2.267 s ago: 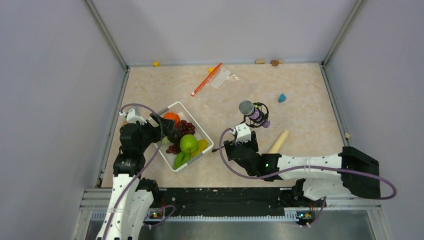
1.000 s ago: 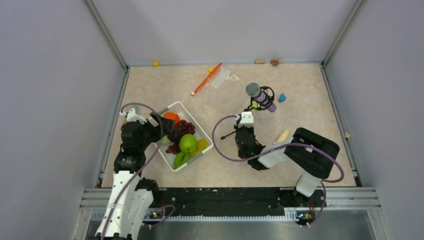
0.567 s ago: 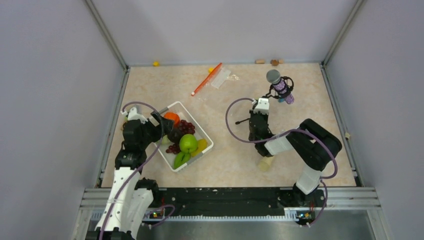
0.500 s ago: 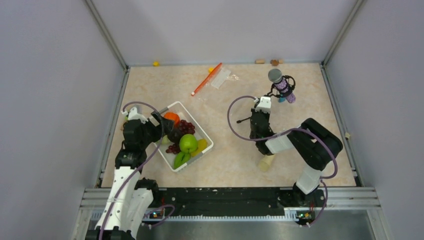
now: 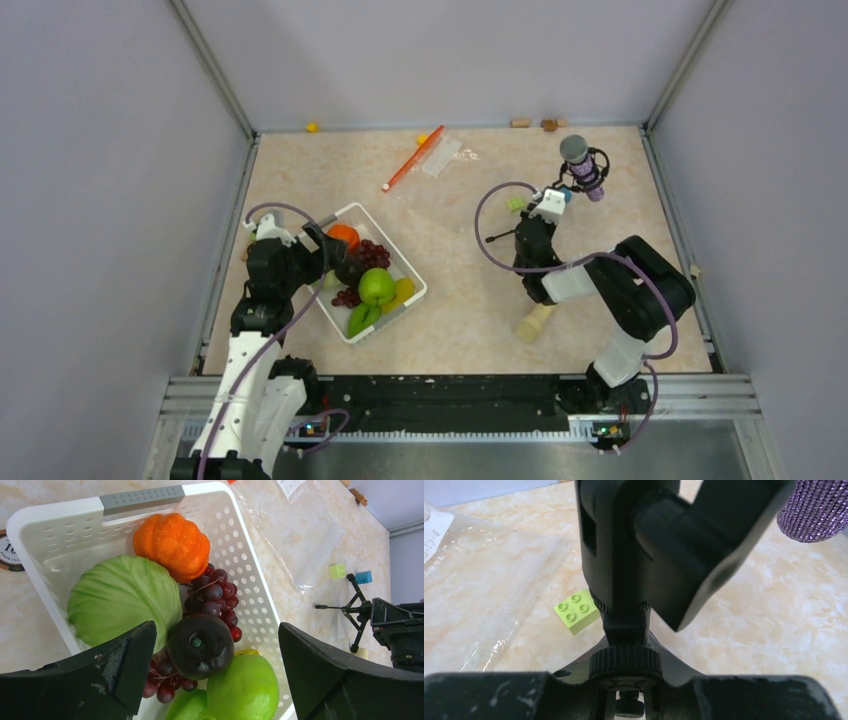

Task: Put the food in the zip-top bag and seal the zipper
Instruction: Move the distractor to the center of the board, then pick up the zipper food storage bag at the center of the board.

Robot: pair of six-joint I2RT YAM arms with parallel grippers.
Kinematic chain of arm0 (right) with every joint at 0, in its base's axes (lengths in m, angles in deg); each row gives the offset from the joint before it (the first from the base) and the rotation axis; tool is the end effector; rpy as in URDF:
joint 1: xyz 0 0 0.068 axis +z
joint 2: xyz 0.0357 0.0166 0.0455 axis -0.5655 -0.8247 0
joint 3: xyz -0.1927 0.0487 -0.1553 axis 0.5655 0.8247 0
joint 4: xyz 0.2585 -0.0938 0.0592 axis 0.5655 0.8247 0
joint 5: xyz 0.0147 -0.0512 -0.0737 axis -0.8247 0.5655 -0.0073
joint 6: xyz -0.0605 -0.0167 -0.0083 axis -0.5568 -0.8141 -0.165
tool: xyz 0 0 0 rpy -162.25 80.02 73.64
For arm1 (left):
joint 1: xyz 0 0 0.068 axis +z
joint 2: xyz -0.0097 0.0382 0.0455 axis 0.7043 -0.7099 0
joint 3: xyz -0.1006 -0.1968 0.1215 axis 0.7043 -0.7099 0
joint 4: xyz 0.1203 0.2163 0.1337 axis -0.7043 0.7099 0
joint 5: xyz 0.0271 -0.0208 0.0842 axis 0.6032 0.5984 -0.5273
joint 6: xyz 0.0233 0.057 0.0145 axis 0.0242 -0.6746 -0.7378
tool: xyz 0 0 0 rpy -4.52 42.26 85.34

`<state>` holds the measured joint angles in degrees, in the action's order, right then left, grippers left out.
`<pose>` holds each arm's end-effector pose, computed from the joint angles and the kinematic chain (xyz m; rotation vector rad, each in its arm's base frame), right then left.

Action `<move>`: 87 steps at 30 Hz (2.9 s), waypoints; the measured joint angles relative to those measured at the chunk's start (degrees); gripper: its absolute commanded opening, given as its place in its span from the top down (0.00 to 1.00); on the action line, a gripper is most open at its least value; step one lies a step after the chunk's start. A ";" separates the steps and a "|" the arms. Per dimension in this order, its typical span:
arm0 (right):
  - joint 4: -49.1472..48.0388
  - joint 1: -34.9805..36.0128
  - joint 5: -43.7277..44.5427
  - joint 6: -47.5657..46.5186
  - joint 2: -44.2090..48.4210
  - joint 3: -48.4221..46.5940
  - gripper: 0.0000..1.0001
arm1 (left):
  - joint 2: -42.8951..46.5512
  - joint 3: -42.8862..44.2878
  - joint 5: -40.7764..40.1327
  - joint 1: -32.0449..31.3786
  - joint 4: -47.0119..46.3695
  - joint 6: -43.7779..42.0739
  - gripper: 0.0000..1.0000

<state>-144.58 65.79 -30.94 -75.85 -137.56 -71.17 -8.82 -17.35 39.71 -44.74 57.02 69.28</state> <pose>0.2902 0.1334 0.1129 0.3062 1.6764 -0.2192 0.2138 -0.0083 0.2294 -0.5173 1.9802 -0.5677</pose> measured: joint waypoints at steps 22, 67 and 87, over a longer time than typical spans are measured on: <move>23.61 2.54 -3.98 5.03 14.78 0.22 0.01 | -9.81 6.54 0.00 0.00 1.68 -0.17 0.03; 36.28 7.91 -19.21 9.92 47.91 13.60 0.01 | -107.67 98.49 5.84 -14.56 1.88 -12.83 0.22; 39.43 7.91 -17.99 10.64 54.42 13.60 0.01 | -103.93 92.35 3.65 -16.70 6.10 -15.28 1.00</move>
<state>-105.15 73.70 -48.93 -65.21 -83.14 -57.57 -112.75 74.99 43.36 -61.44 63.12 54.00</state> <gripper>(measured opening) 0.988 0.013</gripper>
